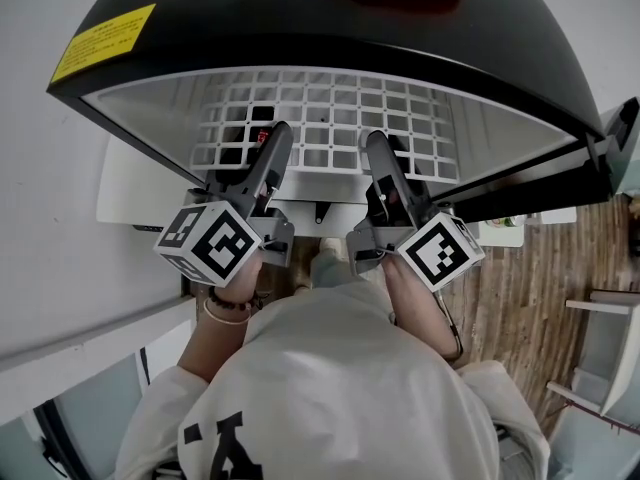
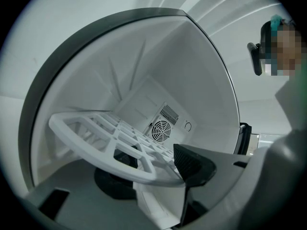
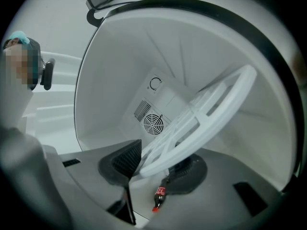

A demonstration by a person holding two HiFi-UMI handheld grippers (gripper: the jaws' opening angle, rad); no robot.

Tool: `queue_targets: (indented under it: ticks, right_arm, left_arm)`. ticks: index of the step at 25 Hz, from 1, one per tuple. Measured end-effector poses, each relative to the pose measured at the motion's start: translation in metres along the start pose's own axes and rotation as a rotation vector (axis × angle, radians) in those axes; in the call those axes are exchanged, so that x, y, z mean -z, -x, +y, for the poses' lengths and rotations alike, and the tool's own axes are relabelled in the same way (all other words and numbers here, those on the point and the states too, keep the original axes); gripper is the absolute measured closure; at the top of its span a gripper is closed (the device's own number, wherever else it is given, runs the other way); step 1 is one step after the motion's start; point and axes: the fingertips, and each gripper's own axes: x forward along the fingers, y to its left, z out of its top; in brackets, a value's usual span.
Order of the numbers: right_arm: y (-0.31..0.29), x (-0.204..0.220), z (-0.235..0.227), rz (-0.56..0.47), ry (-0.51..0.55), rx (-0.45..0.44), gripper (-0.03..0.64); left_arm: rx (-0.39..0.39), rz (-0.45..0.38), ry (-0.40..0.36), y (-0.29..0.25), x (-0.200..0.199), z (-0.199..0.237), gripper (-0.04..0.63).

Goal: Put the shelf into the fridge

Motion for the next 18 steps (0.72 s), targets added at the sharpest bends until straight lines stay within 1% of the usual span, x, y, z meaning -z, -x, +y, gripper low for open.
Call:
queue_targets:
  ticks: [18]
  right_arm:
    - [-0.0031,-0.0014,-0.0009,0.001,-0.006,-0.009,0.453]
  left_arm:
    - [-0.003,-0.013,0.005,-0.0037,-0.0019,0.0016,0.367]
